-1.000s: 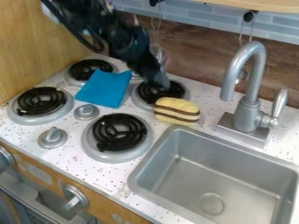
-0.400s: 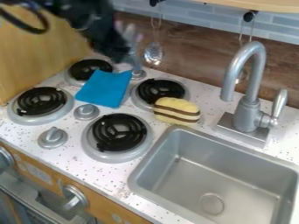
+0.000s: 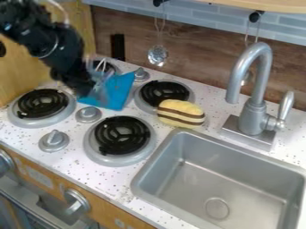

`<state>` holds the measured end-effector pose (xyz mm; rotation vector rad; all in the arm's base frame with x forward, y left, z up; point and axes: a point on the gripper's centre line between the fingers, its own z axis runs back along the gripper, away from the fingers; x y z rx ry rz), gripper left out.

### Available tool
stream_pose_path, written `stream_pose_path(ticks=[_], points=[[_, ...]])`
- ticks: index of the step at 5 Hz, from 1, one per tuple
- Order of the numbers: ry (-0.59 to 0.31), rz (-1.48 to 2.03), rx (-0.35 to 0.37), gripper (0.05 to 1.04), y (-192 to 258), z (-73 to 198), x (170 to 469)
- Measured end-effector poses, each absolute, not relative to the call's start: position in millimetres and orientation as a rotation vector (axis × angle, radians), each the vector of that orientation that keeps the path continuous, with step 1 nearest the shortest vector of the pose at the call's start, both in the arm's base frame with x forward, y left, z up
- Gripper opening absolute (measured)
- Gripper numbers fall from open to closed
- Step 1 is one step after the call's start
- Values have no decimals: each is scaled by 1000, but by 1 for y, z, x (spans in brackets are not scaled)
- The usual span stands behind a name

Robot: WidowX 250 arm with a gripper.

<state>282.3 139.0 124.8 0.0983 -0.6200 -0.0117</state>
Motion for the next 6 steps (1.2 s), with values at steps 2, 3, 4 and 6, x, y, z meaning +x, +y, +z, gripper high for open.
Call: stream_pose_path(ticks=[2,3,4,6], points=[[-464,-78,-6,239,110,55,287],[-471,-97,7,239,103,44,297],[-477,-136,-12,315,100,41,303],[-545,-239,-78,905,85,48,313]])
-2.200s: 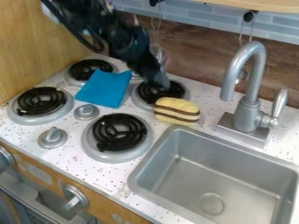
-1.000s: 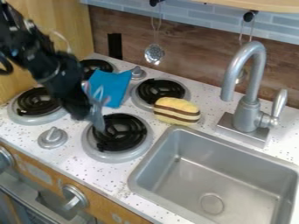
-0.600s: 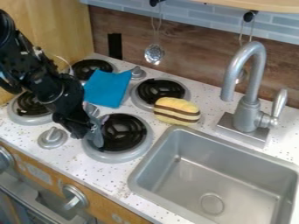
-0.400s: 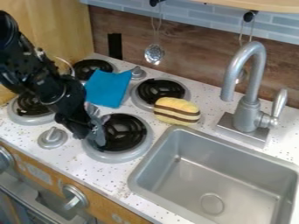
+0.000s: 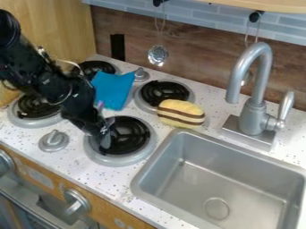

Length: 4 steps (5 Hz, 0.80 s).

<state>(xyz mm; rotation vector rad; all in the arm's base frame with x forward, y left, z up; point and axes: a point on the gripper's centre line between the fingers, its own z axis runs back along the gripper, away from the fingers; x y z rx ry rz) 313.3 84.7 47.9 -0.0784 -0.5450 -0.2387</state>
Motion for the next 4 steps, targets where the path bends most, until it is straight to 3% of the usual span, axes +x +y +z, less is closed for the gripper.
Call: stream_pose_path(ticks=[1,4], points=[[-599,-256,-113,1014,84,58,322],[-600,-277,-113,1010,77,60,325]])
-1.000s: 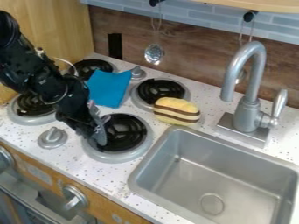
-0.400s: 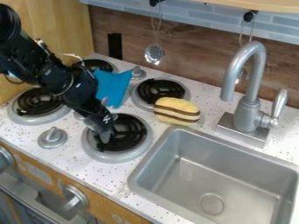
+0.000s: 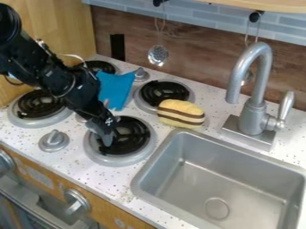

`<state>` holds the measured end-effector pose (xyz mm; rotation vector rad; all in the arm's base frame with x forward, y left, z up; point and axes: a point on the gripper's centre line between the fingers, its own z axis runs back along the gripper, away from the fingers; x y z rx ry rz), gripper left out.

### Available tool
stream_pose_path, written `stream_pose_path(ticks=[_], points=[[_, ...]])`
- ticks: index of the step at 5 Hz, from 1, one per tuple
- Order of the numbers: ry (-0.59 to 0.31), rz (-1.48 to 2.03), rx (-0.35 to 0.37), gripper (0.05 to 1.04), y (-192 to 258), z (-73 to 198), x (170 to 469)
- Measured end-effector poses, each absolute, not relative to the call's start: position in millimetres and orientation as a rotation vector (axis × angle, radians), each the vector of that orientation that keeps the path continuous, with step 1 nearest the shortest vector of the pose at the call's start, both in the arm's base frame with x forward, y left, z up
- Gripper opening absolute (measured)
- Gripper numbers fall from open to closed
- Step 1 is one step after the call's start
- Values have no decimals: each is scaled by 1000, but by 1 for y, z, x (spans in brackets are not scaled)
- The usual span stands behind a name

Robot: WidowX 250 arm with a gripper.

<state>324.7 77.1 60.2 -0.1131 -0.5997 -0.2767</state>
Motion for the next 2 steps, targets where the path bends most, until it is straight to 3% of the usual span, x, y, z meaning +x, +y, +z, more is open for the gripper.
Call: stream_pose_path(ticks=[1,2], points=[[-594,-260,-85,1010,83,83,315],[-554,-236,6,1010,96,110,298]])
